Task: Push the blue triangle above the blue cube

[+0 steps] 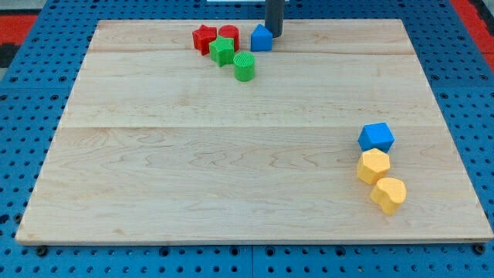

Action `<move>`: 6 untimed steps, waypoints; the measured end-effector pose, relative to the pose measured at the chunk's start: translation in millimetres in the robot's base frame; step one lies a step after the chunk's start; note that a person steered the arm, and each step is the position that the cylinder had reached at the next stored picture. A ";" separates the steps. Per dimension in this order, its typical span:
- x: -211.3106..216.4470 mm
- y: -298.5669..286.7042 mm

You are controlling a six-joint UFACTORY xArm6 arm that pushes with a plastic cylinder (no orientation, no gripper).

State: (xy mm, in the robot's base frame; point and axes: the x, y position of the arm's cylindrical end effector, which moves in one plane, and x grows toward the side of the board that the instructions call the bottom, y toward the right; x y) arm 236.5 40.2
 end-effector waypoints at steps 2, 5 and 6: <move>-12.7 -86.0; -10.8 -34.4; 27.4 9.1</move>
